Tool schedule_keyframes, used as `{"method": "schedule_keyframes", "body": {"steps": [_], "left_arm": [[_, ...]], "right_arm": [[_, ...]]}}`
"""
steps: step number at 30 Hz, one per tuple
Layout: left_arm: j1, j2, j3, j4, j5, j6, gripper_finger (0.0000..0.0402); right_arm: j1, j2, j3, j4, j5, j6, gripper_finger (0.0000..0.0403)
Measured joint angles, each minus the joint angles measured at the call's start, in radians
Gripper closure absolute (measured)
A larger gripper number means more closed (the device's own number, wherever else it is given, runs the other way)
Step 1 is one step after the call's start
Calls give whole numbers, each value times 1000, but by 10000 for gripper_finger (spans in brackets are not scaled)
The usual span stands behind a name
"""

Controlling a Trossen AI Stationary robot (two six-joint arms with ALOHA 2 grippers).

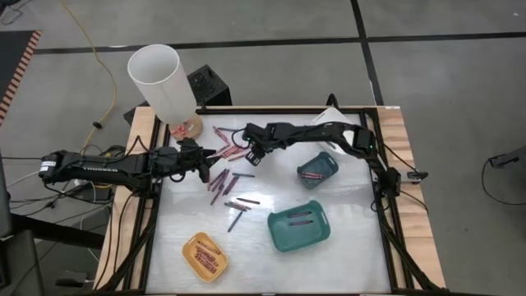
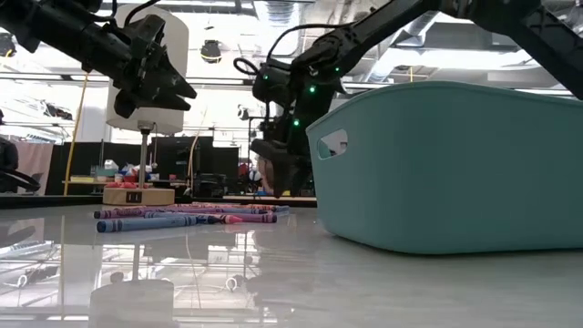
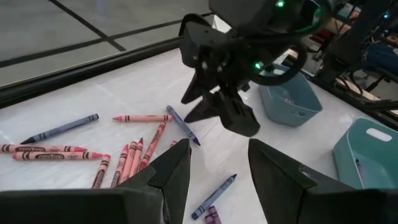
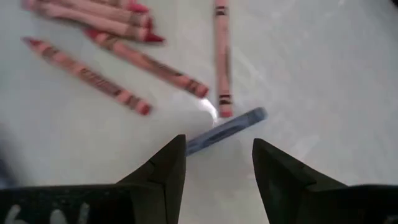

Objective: Sort crayons
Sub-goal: Put the blue crayon into the white bin

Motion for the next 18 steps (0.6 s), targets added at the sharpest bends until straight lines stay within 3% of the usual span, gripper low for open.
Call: {"method": "schedule_keyframes", "body": {"steps": [18], "left_arm": [[0, 0, 0, 0, -1, -17, 251]], "right_arm": [[18, 68, 3, 8, -1, 93, 226]]}}
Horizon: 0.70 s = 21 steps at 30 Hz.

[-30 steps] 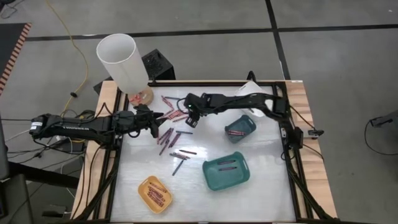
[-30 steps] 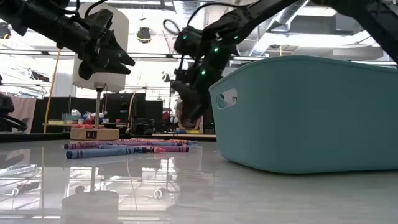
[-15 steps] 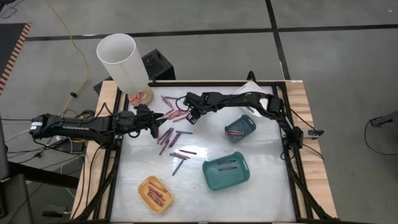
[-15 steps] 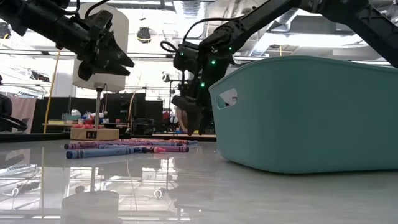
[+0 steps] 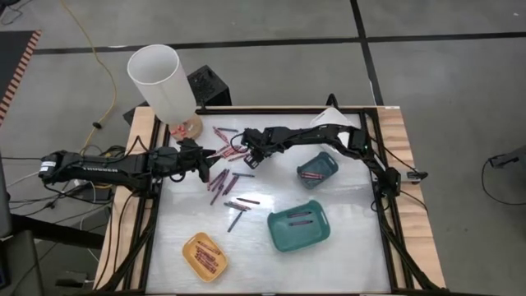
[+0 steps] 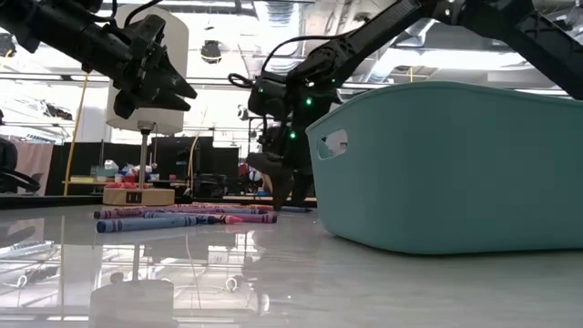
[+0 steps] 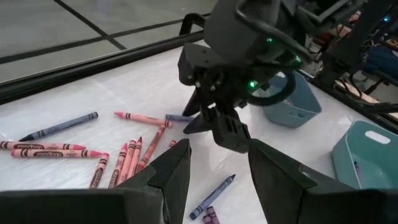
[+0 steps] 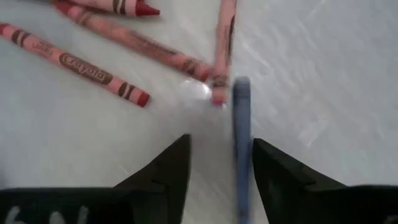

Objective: Sort crayons
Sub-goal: Put the blue crayon into the white bin

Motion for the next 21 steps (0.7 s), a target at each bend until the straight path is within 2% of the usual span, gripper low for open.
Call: {"method": "schedule_keyframes", "body": {"steps": [5, 14, 21], "left_arm": [[0, 0, 0, 0, -1, 0, 251], [0, 0, 0, 0, 1, 0, 251], [0, 0, 0, 0, 1, 0, 251]], "right_arm": [[0, 5, 0, -37, 0, 28, 262], [13, 8, -1, -75, -19, 4, 389], [30, -28, -6, -89, -28, -48, 398]]}}
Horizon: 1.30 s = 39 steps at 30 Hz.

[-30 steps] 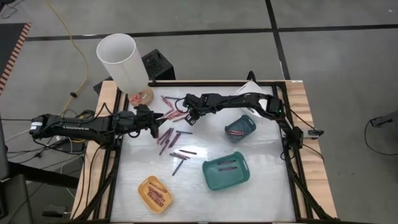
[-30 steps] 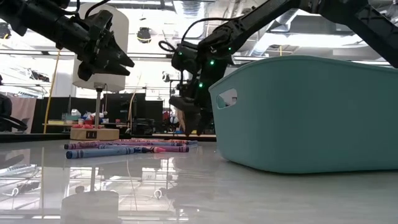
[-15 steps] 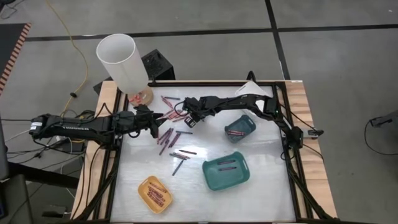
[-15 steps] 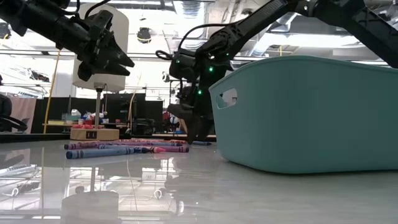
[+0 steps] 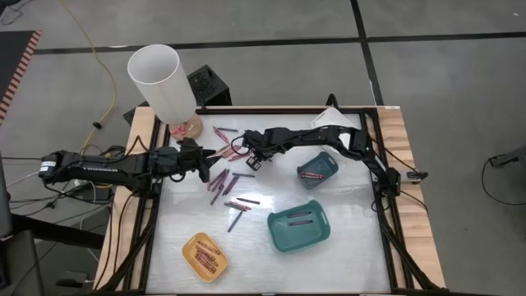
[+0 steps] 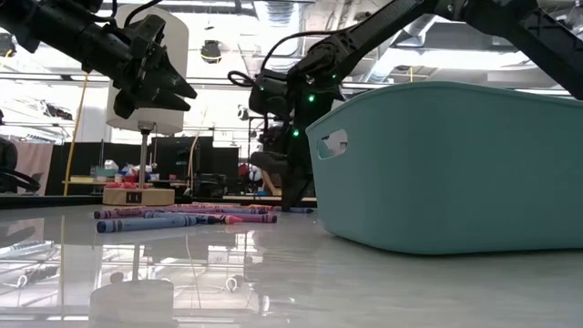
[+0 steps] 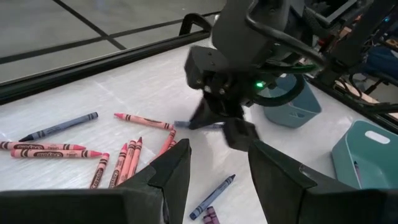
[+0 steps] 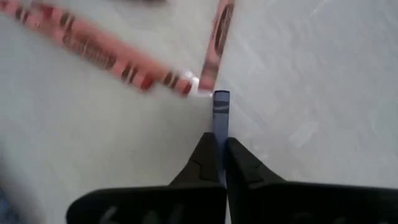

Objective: Sort crayons
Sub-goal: Put the blue crayon into the white bin

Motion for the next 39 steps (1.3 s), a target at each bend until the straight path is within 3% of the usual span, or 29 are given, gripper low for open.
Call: {"method": "schedule_keyframes", "body": {"steps": [10, 18, 29, 39], "left_arm": [[0, 0, 0, 0, -1, 1, 251], [0, 0, 0, -2, 8, 0, 251], [0, 0, 0, -9, 0, -2, 251], [0, 0, 0, -8, -1, -27, 251]], "right_arm": [[6, -217, -1, -110, -12, -141, 401], [-37, -452, -24, -318, 157, -218, 402], [-264, -799, -433, -241, 184, -185, 403], [-424, -841, -730, -39, 103, -182, 403]]}}
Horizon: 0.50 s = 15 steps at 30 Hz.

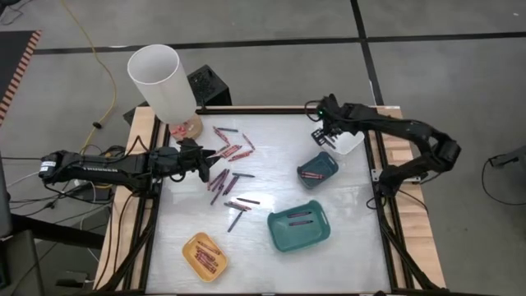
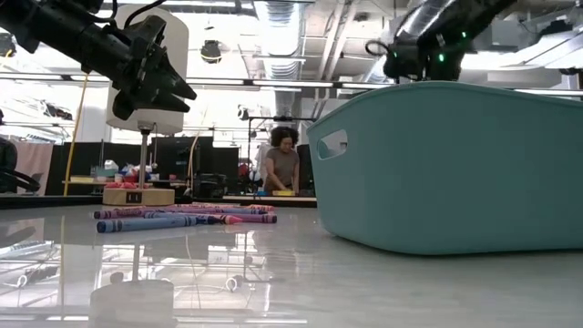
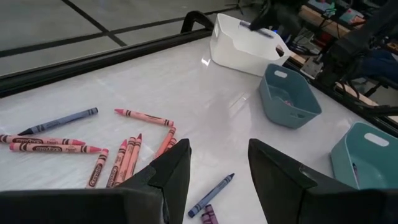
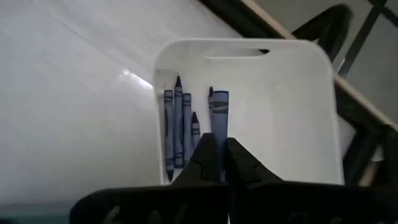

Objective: Sort crayons
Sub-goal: Put the blue crayon into the white bin

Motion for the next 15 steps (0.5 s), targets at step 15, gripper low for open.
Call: {"method": "schedule_keyframes", "body": {"steps": [15], "left_arm": [[0, 0, 0, 0, -41, -2, 251]], "right_arm": [[-145, 53, -153, 170, -65, -10, 403]]}}
